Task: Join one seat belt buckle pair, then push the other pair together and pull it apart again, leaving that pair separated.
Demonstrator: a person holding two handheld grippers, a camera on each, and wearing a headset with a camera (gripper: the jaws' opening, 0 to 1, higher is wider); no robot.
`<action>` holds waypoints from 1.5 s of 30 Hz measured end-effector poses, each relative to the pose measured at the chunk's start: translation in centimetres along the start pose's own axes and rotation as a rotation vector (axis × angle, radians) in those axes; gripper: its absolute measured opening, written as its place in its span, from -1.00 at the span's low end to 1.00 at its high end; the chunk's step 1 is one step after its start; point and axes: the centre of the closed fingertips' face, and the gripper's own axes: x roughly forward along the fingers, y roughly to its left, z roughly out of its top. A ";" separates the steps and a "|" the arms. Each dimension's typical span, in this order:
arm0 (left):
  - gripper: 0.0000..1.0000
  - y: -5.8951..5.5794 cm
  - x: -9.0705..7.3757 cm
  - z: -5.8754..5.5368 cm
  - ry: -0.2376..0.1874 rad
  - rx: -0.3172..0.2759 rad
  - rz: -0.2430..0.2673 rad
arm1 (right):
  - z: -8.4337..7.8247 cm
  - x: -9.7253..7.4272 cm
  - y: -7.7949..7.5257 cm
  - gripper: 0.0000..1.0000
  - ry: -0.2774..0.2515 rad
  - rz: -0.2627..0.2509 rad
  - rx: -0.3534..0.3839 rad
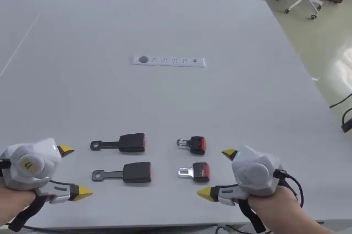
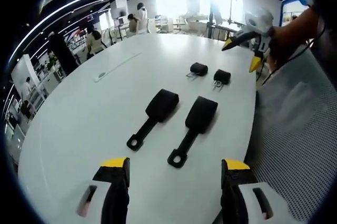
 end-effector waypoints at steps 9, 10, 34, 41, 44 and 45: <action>0.33 -0.6 1.5 -0.1 0.028 0.031 -0.020 | -0.5 0.6 0.2 0.35 0.021 0.031 -0.052; 0.33 -0.5 1.6 -0.2 0.033 0.033 -0.018 | -0.5 0.7 0.2 0.34 0.020 0.033 -0.056; 0.05 -1.7 5.1 0.6 0.102 0.105 -0.097 | -1.8 3.0 -0.6 0.14 0.126 0.120 -0.171; -0.06 -2.5 6.3 1.5 0.104 0.130 -0.152 | -2.2 3.6 -0.4 -0.04 0.154 0.165 -0.200; -0.08 -2.5 6.9 2.1 0.101 0.140 -0.166 | -2.2 3.7 -0.4 -0.04 0.163 0.172 -0.218; -0.08 -2.5 7.0 2.2 0.102 0.142 -0.171 | -2.2 3.8 -0.3 -0.04 0.166 0.177 -0.222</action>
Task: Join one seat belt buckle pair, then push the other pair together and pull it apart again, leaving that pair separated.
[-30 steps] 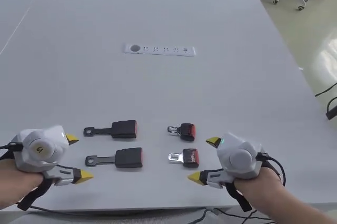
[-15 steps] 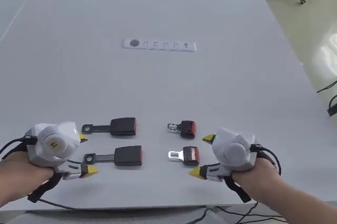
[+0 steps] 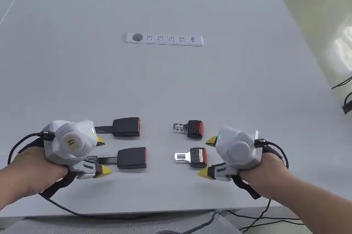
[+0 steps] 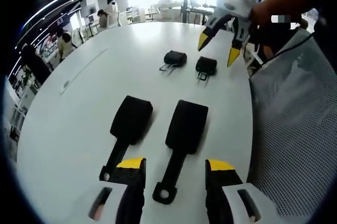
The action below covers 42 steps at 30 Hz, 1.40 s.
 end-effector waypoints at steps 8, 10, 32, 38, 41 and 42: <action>-0.08 0.0 1.4 0.9 0.015 0.049 -0.043 | -0.4 0.5 -0.7 -0.07 0.029 0.020 -0.024; -0.09 0.0 1.7 1.0 0.019 0.072 -0.044 | -0.6 0.7 -0.6 -0.12 0.047 0.041 -0.049; -0.24 -1.0 4.4 1.2 0.082 0.219 -0.137 | -1.3 2.1 -0.9 -0.30 0.116 0.115 -0.152; -0.27 -1.3 5.1 1.0 0.100 0.261 -0.154 | -1.3 2.4 -0.6 -0.34 0.138 0.144 -0.187; -0.29 -1.5 5.1 1.0 0.108 0.291 -0.160 | -1.3 2.6 -0.7 -0.34 0.150 0.150 -0.200; -0.30 -1.5 5.1 1.1 0.111 0.285 -0.160 | -1.4 2.6 -0.7 -0.34 0.152 0.151 -0.204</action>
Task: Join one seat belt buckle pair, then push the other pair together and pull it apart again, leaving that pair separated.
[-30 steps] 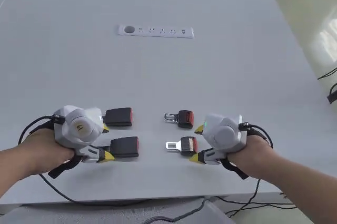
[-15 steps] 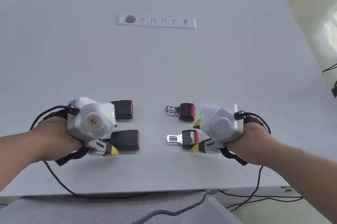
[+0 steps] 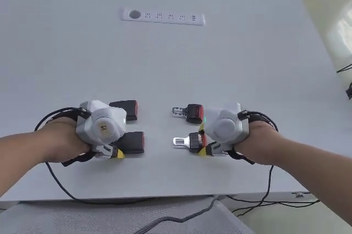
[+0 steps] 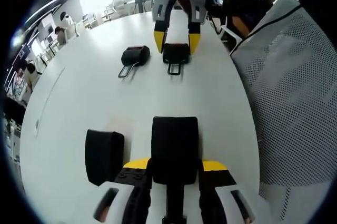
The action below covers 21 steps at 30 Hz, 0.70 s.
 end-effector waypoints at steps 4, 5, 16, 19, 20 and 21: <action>-0.32 -0.4 0.1 0.2 0.036 0.079 -0.016 | -0.1 0.0 0.1 -0.35 0.020 0.008 -0.038; -0.33 -0.3 0.1 0.3 0.038 0.080 -0.015 | -0.1 0.1 0.1 -0.35 0.021 0.013 -0.035; -0.33 -0.1 0.0 -0.1 0.017 -0.007 -0.009 | -0.2 0.5 0.1 -0.34 0.029 0.030 -0.033; -0.33 -0.1 0.0 -0.1 0.020 -0.007 -0.011 | -0.2 0.5 0.0 -0.34 0.029 0.040 -0.034; -0.33 -0.1 0.0 -0.1 0.021 -0.008 -0.012 | -0.2 0.4 0.1 -0.34 0.030 0.042 -0.035; -0.33 -0.1 0.1 -0.1 0.021 -0.010 -0.012 | -0.1 0.4 0.1 -0.34 0.031 0.042 -0.040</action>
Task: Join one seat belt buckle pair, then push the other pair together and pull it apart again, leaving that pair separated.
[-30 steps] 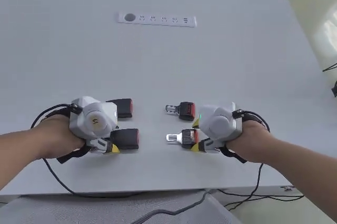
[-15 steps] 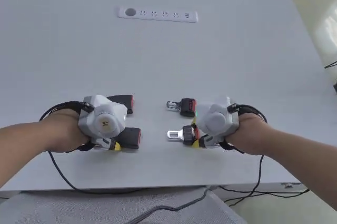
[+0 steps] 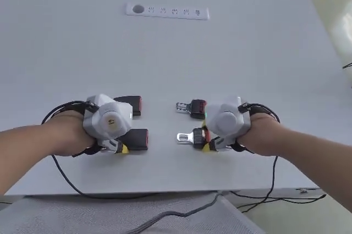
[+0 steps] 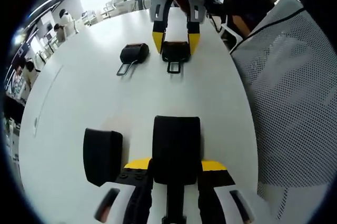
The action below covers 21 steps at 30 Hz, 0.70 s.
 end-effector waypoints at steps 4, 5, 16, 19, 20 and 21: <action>-0.33 0.0 0.0 0.0 -0.001 -0.003 0.000 | 0.0 0.0 0.0 -0.34 0.003 -0.006 -0.009; -0.33 0.0 0.0 0.0 -0.002 -0.004 0.000 | 0.1 0.0 0.1 -0.34 0.004 -0.008 -0.009; -0.33 0.0 0.0 0.0 0.006 -0.008 -0.001 | 1.6 0.1 0.2 -0.35 -0.040 -0.012 0.013; -0.33 0.0 0.0 0.0 0.007 -0.011 0.000 | 2.3 0.4 0.2 -0.35 -0.052 -0.021 0.009; -0.33 0.0 0.0 0.0 0.007 -0.012 0.001 | 2.6 0.4 0.2 -0.35 -0.061 -0.026 0.011; -0.33 0.0 0.0 0.0 0.008 -0.012 0.001 | 3.0 0.5 0.3 -0.35 -0.067 -0.026 0.010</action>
